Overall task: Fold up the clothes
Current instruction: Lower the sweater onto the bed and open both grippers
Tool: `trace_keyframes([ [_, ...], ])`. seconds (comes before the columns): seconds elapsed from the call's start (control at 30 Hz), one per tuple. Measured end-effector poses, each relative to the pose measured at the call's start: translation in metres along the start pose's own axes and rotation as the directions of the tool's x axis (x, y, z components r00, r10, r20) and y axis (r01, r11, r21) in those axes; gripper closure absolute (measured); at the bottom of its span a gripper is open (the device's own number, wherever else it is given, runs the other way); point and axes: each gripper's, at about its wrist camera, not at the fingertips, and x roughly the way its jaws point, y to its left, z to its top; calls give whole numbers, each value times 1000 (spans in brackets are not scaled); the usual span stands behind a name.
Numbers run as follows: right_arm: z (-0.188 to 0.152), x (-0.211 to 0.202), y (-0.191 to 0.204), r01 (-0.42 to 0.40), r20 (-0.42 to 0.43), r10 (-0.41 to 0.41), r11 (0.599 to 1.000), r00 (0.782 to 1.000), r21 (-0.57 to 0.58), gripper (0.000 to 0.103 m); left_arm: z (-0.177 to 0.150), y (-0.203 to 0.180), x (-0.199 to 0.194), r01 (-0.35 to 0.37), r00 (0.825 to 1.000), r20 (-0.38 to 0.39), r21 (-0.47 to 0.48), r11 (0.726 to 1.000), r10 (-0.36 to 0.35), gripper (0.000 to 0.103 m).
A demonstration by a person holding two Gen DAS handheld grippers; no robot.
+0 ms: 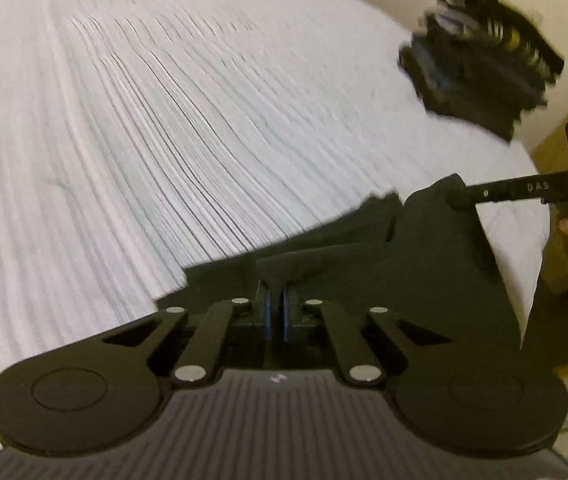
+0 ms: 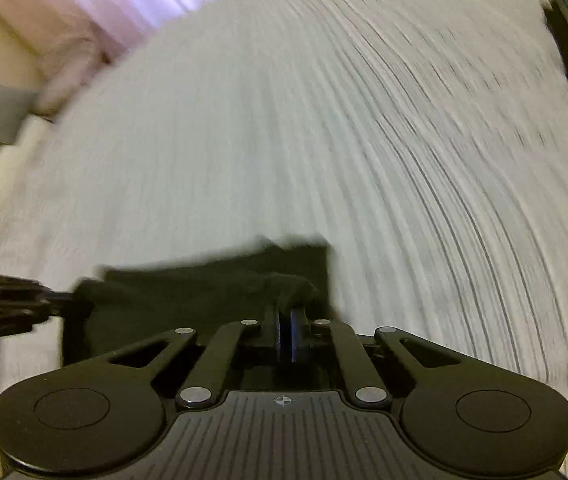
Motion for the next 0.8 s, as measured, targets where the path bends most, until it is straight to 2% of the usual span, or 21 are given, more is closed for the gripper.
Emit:
trace_keyframes([
  [0.1, 18, -4, 6, -24, 52, 26, 999, 998, -43, 99, -3, 10, 7, -25, 1000, 0, -40, 999, 25, 100],
  [0.27, 22, 54, -17, 20, -28, -21, 999, 999, -32, 99, -7, 26, 58, -54, 995, -88, -84, 995, 46, 96],
  [0.33, 20, 64, -25, 25, -45, -25, 1000, 999, 9, 99, -3, 29, 57, -58, 995, -87, -97, 994, 50, 93],
  [0.43, 19, 61, -27, 27, -42, -27, 999, 999, 17, 99, 2, 35, 46, -70, 996, -59, -100, 993, 64, 81],
  [0.6, 12, 49, -31, 36, -43, -35, 999, 998, 12, 99, 12, 49, 53, -59, 996, -68, -97, 994, 52, 81],
  [0.7, 3, 45, -35, 35, -37, -34, 999, 999, 21, 99, 19, 53, 69, -39, 995, -94, -74, 997, 32, 81],
  [0.77, 0, 47, -35, 38, -35, -37, 999, 999, 27, 99, 18, 55, 73, -32, 994, -110, -69, 997, 24, 101],
  [0.8, -1, 48, -34, 39, -34, -38, 999, 999, 30, 99, 16, 55, 68, -35, 994, -101, -61, 998, 28, 101],
])
